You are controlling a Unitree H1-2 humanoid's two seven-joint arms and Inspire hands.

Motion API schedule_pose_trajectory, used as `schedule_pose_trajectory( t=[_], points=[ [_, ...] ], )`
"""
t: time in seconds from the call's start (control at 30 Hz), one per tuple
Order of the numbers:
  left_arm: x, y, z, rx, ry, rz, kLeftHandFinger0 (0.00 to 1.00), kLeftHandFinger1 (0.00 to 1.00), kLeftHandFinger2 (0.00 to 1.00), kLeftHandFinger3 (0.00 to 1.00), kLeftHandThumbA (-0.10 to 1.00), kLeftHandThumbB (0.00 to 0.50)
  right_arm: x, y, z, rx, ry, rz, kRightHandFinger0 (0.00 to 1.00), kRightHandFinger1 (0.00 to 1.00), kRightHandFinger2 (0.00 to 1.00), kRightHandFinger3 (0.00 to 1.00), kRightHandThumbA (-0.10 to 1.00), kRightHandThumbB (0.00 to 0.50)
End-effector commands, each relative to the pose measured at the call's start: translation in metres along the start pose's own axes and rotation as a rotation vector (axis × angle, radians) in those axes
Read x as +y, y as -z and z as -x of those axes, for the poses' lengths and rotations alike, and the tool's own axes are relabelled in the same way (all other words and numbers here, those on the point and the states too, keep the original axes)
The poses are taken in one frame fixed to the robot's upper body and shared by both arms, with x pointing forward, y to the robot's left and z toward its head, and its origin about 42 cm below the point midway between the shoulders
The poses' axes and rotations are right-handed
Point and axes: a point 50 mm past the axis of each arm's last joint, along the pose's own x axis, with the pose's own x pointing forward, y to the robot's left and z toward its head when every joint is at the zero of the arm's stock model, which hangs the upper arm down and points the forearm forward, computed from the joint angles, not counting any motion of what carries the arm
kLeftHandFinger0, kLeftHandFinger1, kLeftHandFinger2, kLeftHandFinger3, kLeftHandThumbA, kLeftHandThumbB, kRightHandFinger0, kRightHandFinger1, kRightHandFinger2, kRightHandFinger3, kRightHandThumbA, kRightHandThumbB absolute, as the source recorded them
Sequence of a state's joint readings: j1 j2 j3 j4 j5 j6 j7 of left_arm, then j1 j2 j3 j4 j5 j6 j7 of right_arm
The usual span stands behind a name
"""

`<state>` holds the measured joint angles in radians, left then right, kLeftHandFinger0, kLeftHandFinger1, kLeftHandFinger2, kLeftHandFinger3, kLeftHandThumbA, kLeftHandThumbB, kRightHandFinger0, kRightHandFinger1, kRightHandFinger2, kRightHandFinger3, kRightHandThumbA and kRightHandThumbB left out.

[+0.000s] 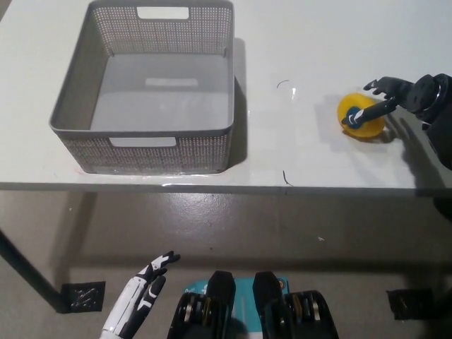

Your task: Use the right hand to pick up a yellow duck toy and place it into a container on the left hand side

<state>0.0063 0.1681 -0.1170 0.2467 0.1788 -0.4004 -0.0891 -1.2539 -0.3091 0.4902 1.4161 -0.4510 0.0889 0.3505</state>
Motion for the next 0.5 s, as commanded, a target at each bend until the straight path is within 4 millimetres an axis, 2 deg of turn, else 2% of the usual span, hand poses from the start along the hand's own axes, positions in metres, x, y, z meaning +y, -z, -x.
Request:
schedule_pose_trajectory(
  t=[0.0, 0.17, 0.47],
  points=[
    [0.010, -0.009, -0.009, -0.066, -0.005, -0.022, 1.00, 1.00, 1.00, 1.00, 1.00, 0.326, -0.032, -0.023, 0.011, -0.036, 0.048, 0.027, 1.00, 1.00, 1.00, 1.00, 0.92, 0.500],
    [0.010, -0.012, -0.011, -0.064, -0.005, -0.017, 1.00, 1.00, 1.00, 1.00, 1.00, 0.324, -0.028, -0.019, 0.009, -0.032, 0.049, 0.013, 1.00, 1.00, 1.00, 1.00, 0.95, 0.500],
    [0.010, -0.013, -0.011, -0.075, -0.001, -0.024, 1.00, 1.00, 1.00, 1.00, 1.00, 0.317, -0.012, -0.014, 0.003, -0.015, 0.040, 0.004, 1.00, 1.00, 1.00, 1.00, 0.94, 0.500]
  ],
)
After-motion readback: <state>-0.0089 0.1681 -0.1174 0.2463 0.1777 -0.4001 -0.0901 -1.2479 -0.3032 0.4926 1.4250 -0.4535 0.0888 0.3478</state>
